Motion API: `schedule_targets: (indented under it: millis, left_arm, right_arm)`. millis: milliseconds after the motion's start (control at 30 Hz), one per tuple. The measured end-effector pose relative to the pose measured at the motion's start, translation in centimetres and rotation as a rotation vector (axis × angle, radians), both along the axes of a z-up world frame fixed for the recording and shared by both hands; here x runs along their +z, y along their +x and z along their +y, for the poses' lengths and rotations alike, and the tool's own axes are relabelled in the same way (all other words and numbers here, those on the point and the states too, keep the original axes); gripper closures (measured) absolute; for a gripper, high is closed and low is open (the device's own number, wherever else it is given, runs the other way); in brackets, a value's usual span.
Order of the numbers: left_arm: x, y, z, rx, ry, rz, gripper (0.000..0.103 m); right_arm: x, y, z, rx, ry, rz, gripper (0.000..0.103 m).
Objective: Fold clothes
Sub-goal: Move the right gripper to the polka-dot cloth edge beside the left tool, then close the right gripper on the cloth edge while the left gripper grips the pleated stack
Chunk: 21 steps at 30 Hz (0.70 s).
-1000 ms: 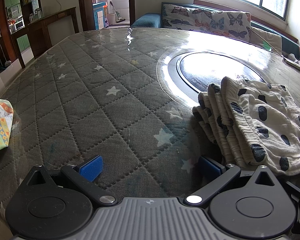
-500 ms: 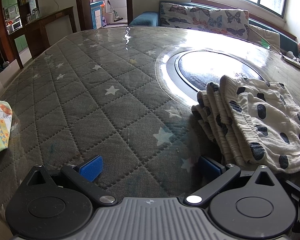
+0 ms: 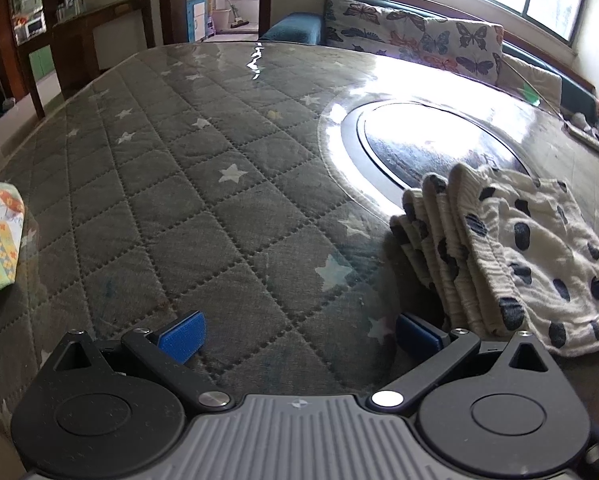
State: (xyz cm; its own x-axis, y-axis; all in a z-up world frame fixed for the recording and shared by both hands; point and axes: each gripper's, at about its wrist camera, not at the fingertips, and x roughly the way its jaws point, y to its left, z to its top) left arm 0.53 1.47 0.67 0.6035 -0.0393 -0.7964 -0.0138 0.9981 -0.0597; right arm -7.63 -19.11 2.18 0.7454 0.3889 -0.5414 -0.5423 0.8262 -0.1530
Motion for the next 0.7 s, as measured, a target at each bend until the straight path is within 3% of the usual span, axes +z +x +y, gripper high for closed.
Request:
schedule_targets:
  millis: [233,300,433,500,600,700]
  left_arm:
    - [0.6,-0.6,1.0,0.028,-0.003,-0.014,0.000]
    - [0.7,-0.7,1.2,0.030,-0.005,-0.017,0.000]
    - [0.7,-0.4,1.5,0.031,-0.012,-0.011,0.000]
    - [0.8,-0.4,1.5,0.031,-0.015,-0.008,0.000]
    - [0.8,-0.3,1.7,0.028,-0.024,-0.010,0.000]
    - [0.9,-0.4,1.7,0.019,-0.035,-0.015,0.000]
  right_arm:
    - [0.0,0.2,4.4,0.148,-0.153,-0.056,0.027]
    - [-0.3,0.3,5.4,0.178,-0.202,-0.064,0.037]
    - [-1.2,0.6,6.8,0.213,-0.297,-0.088,0.044]
    - [-1.6,0.6,7.3,0.215,-0.333,-0.111,0.055]
    - [-1.9,0.8,7.5,0.211,-0.324,-0.106,0.063]
    - [-1.5,1.3,6.9,0.193,-0.246,-0.058,0.071]
